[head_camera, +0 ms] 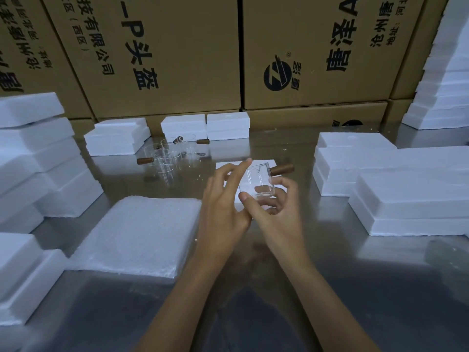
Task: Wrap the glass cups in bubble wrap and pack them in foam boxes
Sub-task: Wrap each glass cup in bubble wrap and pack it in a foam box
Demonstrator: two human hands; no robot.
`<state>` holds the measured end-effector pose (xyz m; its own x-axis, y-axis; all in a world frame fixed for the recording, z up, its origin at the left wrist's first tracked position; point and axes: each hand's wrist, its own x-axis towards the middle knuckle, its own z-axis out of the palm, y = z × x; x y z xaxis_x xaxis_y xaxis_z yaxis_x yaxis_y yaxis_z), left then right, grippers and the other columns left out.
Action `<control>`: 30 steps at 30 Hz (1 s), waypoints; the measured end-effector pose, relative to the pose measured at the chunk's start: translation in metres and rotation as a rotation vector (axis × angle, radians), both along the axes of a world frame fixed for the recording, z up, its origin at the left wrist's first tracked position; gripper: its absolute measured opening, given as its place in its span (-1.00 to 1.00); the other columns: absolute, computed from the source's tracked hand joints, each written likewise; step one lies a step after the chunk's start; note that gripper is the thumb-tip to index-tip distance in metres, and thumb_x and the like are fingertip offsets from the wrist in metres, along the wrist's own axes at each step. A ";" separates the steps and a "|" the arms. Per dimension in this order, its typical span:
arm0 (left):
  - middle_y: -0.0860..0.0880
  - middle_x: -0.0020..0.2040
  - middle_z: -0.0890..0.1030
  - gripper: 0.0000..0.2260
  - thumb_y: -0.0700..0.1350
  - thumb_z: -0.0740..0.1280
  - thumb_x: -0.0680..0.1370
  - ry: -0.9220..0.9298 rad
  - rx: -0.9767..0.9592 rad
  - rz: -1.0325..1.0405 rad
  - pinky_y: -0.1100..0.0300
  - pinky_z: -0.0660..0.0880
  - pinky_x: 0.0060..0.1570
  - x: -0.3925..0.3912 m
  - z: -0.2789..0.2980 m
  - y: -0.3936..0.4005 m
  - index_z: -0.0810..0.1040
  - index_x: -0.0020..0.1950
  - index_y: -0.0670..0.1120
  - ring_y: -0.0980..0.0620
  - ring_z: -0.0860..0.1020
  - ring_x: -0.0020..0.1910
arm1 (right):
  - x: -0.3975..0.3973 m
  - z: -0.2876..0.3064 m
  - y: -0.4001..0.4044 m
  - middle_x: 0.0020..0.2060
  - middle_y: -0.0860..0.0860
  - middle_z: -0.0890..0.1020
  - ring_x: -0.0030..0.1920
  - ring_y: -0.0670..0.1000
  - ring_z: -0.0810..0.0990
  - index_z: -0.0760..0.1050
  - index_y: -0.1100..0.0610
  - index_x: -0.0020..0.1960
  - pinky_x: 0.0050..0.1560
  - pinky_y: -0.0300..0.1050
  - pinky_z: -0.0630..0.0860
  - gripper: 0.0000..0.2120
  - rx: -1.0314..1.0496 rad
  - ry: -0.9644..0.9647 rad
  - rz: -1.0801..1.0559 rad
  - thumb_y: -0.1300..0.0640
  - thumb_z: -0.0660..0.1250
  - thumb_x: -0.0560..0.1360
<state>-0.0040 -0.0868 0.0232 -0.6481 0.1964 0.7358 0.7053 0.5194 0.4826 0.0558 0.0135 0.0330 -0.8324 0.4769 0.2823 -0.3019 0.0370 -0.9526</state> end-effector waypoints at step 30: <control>0.26 0.43 0.33 -0.14 0.16 0.56 0.36 -0.188 0.125 -0.010 0.14 0.30 0.38 0.007 0.008 0.004 0.19 0.56 0.15 0.17 0.25 0.43 | -0.002 0.011 0.019 -0.09 0.08 0.71 -0.07 0.12 0.67 0.51 0.07 0.08 -0.03 -0.03 0.59 -0.63 -0.570 -0.092 0.251 -0.08 0.41 0.35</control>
